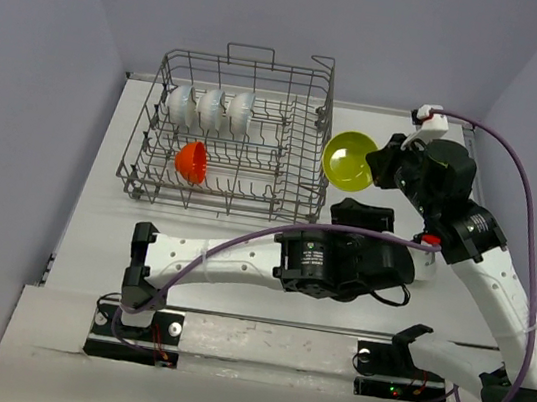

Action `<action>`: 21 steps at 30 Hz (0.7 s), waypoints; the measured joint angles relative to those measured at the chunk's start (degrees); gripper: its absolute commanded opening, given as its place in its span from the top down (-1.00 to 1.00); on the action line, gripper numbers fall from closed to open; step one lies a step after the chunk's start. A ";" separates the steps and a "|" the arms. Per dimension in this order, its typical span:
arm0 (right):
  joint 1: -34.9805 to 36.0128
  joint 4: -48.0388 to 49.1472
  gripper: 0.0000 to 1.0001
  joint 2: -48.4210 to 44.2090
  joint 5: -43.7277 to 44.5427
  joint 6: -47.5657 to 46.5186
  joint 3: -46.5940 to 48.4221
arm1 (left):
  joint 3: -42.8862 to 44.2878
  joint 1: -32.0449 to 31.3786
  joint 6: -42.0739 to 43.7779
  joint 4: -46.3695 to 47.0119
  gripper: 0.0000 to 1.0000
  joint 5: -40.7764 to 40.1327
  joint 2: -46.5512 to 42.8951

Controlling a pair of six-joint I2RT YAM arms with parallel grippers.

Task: Load the bowls into the dish rack
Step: Pass from the right arm to the left

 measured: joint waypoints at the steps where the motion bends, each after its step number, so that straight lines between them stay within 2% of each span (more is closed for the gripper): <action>1: -0.02 -0.02 0.99 0.00 0.02 -0.02 0.17 | 0.07 0.07 0.33 0.11 -0.18 0.31 -0.07; 8: 0.07 -1.01 0.99 0.02 1.60 -0.17 2.67 | -0.17 0.87 2.27 2.89 -0.18 1.66 -0.72; 12: 0.15 -1.25 0.99 0.09 2.05 -0.46 2.99 | -3.26 0.87 3.67 6.62 -0.20 1.68 -2.25; 21: 0.50 -3.23 0.99 -0.68 2.69 -1.25 4.11 | -5.33 1.81 4.24 9.75 -0.21 -2.03 -3.50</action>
